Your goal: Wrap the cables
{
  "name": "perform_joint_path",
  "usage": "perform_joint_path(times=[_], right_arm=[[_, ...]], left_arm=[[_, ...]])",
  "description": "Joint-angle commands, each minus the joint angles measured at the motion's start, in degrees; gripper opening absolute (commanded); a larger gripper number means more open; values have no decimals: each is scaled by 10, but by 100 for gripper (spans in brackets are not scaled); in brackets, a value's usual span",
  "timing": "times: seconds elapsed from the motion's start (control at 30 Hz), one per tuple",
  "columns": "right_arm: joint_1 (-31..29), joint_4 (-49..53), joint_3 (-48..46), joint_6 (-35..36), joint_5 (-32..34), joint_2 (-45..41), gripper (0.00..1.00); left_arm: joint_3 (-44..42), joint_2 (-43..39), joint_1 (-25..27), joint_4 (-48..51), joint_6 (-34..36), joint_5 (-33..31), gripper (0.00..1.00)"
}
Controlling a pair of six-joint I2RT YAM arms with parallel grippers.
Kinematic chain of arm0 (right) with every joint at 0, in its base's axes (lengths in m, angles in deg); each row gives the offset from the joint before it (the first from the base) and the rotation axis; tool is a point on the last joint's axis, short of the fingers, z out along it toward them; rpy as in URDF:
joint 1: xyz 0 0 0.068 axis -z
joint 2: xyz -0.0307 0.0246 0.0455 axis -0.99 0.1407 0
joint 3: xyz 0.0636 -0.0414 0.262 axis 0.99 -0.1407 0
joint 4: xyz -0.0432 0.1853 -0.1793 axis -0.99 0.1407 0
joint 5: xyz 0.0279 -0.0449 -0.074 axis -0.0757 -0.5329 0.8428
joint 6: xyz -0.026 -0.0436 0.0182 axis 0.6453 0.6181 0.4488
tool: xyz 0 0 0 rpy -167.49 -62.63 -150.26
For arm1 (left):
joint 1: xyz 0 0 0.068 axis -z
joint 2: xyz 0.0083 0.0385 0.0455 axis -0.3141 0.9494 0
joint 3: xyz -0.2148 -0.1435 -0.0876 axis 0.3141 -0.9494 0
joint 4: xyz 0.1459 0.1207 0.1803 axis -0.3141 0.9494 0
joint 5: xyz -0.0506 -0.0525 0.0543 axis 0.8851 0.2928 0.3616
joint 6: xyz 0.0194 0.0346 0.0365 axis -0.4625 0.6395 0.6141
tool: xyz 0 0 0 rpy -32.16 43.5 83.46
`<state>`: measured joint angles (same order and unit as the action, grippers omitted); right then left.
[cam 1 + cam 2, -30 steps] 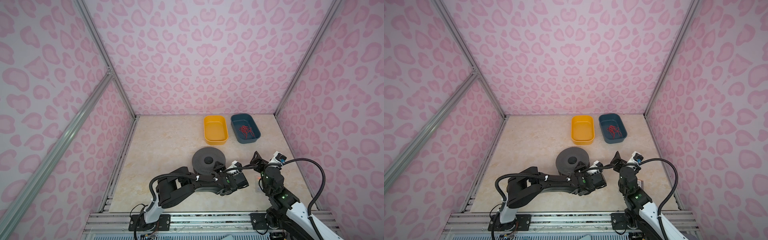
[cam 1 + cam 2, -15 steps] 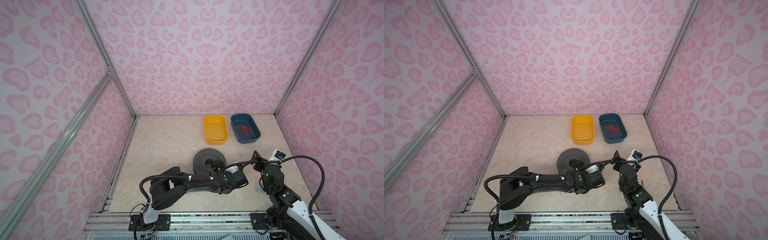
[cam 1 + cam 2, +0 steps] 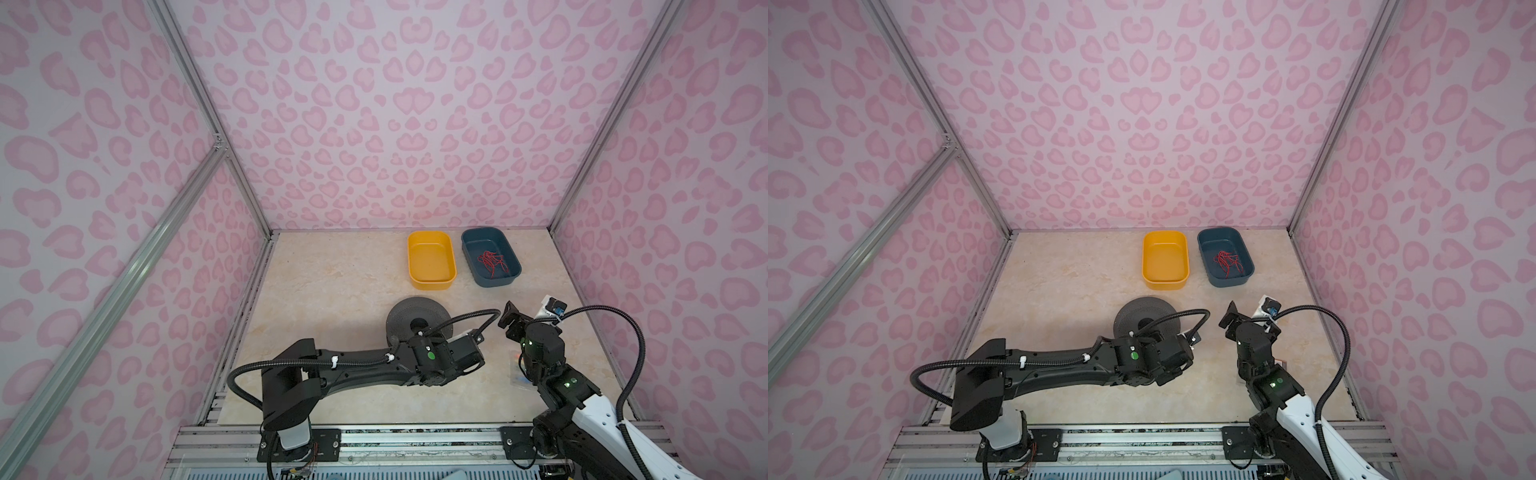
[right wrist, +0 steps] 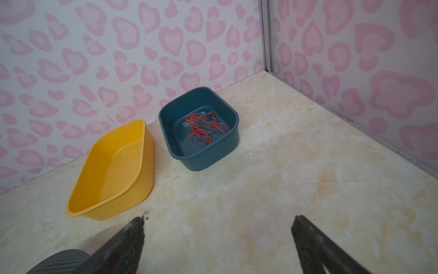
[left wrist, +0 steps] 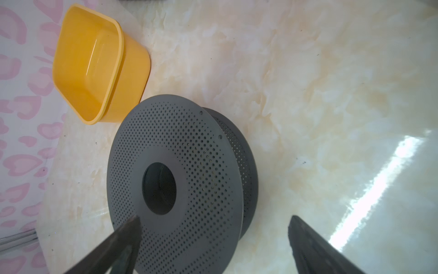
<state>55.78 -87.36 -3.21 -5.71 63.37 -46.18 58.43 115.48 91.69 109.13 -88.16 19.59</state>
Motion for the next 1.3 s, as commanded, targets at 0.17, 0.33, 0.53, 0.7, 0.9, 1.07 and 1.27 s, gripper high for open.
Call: perform_joint_path(times=[0.17,0.33,0.53,0.7,0.9,1.07,1.27], right_arm=[[0,85,145,27,-57,106,98],[-4,76,207,147,-61,185,98],[-8,-85,170,332,-59,217,98],[46,-215,118,404,-123,247,98],[150,-301,64,367,-196,288,98],[198,-388,3,373,-210,296,98],[218,-426,-16,392,-236,335,98]], left_arm=[[-110,-209,-86,-146,-38,3,98],[-214,-355,-151,-298,-23,-110,98],[-270,-399,-274,-292,89,5,98],[-393,-420,-451,-446,4,144,98],[-507,-407,-576,-625,-7,166,98],[-549,-340,-663,-726,4,169,98],[-556,-199,-771,-848,-52,269,98]])
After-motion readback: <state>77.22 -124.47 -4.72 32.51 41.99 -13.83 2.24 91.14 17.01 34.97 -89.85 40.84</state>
